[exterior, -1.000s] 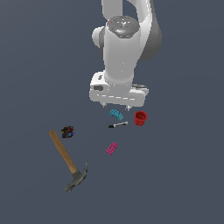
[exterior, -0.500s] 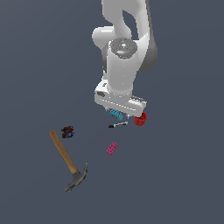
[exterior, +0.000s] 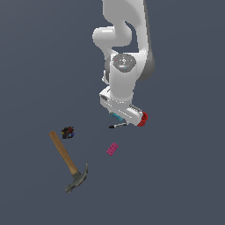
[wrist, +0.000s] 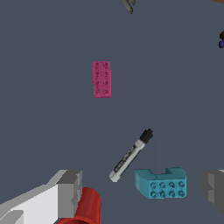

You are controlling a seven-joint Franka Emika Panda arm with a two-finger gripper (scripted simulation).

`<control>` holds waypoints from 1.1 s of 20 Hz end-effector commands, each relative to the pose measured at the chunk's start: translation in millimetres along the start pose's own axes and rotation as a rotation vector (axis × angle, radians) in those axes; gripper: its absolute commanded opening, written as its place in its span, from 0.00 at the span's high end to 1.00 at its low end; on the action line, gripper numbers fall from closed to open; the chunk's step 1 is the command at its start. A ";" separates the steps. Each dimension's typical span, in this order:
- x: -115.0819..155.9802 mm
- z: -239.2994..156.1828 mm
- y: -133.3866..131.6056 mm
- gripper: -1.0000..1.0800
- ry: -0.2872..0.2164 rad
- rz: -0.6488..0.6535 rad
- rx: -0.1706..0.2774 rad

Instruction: Pick up a designated object from a clutter of objects.

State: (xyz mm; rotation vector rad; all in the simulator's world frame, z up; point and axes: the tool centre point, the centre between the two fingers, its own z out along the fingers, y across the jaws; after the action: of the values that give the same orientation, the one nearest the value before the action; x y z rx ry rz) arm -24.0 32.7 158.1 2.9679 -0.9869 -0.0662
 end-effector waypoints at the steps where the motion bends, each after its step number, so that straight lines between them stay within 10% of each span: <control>1: -3.1 10.9 0.5 0.04 0.002 0.066 0.004; 22: -31.6 87.5 15.2 0.04 0.021 0.572 0.032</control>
State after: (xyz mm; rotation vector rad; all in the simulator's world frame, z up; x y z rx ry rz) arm -60.1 39.6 75.8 2.6037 -1.7537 -0.0148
